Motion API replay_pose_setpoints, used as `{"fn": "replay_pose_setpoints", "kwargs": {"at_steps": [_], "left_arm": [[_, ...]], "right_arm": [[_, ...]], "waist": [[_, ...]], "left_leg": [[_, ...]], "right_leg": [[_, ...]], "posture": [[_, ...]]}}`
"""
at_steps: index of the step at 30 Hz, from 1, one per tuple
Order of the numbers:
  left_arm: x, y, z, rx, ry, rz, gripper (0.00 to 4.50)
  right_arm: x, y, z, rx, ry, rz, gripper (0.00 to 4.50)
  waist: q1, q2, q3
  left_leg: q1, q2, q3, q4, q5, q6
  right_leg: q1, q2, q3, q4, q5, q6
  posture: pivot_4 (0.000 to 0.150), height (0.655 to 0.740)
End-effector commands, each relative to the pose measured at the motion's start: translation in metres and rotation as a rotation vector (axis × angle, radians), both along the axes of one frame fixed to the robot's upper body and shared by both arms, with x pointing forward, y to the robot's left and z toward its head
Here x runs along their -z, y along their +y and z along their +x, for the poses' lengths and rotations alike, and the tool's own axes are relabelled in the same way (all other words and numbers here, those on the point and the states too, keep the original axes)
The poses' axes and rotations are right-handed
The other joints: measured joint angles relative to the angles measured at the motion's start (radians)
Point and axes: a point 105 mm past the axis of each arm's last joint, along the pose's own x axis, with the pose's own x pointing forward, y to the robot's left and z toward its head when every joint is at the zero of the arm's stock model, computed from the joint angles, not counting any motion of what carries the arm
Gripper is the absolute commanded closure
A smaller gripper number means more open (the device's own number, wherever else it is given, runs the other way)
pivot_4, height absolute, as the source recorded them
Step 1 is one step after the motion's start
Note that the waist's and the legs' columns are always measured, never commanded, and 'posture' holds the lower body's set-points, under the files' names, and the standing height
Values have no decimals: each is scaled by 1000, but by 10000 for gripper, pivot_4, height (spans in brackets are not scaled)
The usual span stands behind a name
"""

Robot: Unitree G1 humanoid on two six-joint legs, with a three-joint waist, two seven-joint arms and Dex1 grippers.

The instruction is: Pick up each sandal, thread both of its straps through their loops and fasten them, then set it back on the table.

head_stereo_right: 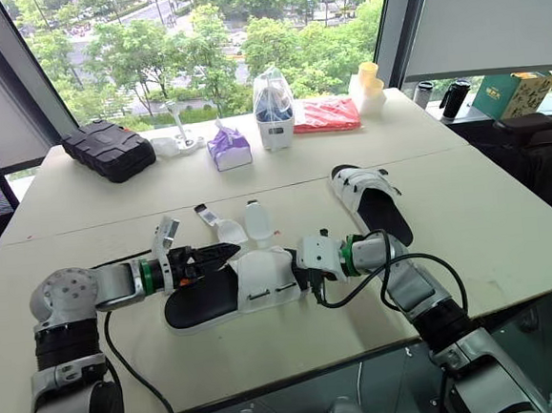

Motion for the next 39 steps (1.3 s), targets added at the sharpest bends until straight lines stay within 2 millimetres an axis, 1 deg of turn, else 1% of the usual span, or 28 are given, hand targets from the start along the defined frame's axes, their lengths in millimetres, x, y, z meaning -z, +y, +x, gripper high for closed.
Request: {"fn": "replay_pose_setpoints", "kwargs": {"at_steps": [1,4,6,7,10,14,18,19,20,22,24,30,39], "left_arm": [[-34,20,17,-86,-99,-41,0],[-41,21,20,-89,-110,-55,0],[-40,20,22,-89,-104,-49,0],[-38,18,24,-91,-98,-49,0],[-24,3,30,-86,-49,-71,0],[-7,-8,39,-118,7,-90,0],[-2,-14,52,-159,10,-132,0],[-2,-16,59,-186,3,-144,0],[-2,-15,68,-233,1,-163,0],[-2,-15,80,-295,-2,-188,0],[-2,-12,88,-340,-8,-198,0],[-7,-9,100,-402,-28,-255,0],[-23,5,114,-488,-73,-310,0]], "right_arm": [[-1,-2,4,13,-9,-13,44330],[-1,-2,5,10,-10,-15,44330],[-1,-2,5,7,-12,-18,44330],[-1,-2,6,6,-12,-19,44330],[-1,-2,6,3,-14,-21,44330],[-2,-1,7,7,-16,-18,44330],[-2,-2,7,12,-20,-20,44330],[-2,-2,7,12,-20,-20,44330],[-2,-2,6,12,-19,-21,44330],[-2,-3,6,12,-19,-21,44330],[-2,-2,6,13,-19,-21,44330],[-2,-2,6,14,-21,-21,44330],[-1,-2,6,10,-23,-24,44330]], "waist": [[0,-1,1],[-1,-1,1],[-1,-1,1],[-1,-1,1],[0,-1,1],[0,-2,1],[0,-2,1],[0,-2,1],[2,-2,1],[2,-2,1],[1,-2,1],[1,-2,1],[1,-2,1]], "left_leg": [[0,0,0,0,0,0],[0,0,0,0,0,-1],[0,0,0,0,0,-1],[0,0,0,0,0,-1],[0,0,0,0,0,-2],[0,0,0,0,0,-2],[-1,0,0,-1,0,-2],[-2,0,0,-1,1,-2],[-2,0,0,-1,1,-2],[-3,0,0,0,1,-3],[-3,0,0,0,1,-4],[-4,0,1,-1,2,-2],[-4,0,1,-1,2,-2]], "right_leg": [[0,1,0,0,0,0],[0,1,0,0,0,0],[0,0,0,0,0,0],[0,0,0,0,0,0],[0,1,0,0,0,0],[0,0,0,0,0,0],[-1,1,0,0,0,0],[-2,1,0,0,0,0],[-3,1,0,0,0,0],[-3,0,0,0,0,0],[-3,0,0,0,0,0],[-5,0,0,0,1,0],[-6,1,0,0,1,0]], "posture": [[1500,7400],[1500,7400],[1500,7400],[1500,7400],[1500,7400],[1500,7400],[1500,7400],[1500,7400],[1500,7400],[1500,7400],[1500,7400],[1500,7400],[1500,7400]]}}
